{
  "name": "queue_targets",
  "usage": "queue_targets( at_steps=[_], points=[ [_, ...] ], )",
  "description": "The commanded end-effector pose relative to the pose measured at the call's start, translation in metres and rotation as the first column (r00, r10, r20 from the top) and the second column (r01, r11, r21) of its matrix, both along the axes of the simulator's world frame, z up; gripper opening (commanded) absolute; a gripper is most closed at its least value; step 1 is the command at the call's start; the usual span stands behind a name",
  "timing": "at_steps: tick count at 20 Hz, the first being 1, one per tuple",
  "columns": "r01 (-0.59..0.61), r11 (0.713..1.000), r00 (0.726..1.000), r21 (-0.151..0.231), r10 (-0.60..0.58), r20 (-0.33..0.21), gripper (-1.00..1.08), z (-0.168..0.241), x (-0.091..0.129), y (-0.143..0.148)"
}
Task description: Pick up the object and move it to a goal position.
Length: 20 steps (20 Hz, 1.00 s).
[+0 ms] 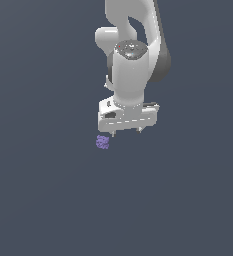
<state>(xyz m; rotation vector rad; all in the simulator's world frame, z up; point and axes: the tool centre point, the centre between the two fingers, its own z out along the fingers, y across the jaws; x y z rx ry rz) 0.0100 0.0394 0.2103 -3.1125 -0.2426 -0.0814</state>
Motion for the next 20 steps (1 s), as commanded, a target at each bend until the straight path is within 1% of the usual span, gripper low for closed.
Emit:
queue_targets(
  at_steps=[1, 7, 12, 16, 20],
  points=[
    [-0.015, 1.0, 1.0, -0.002, 0.015, 0.0, 1.0, -0.002, -0.001, -0.002],
    [-0.081, 0.997, 0.997, -0.009, 0.081, -0.002, 1.0, -0.01, -0.003, -0.01],
    [-0.166, 0.986, 0.986, -0.016, 0.166, -0.006, 1.0, -0.02, -0.007, -0.019],
    [-0.253, 0.967, 0.968, -0.023, 0.252, -0.01, 1.0, -0.03, -0.012, -0.029],
    [-0.341, 0.94, 0.94, -0.029, 0.341, -0.016, 1.0, -0.04, -0.017, -0.039]
  ],
)
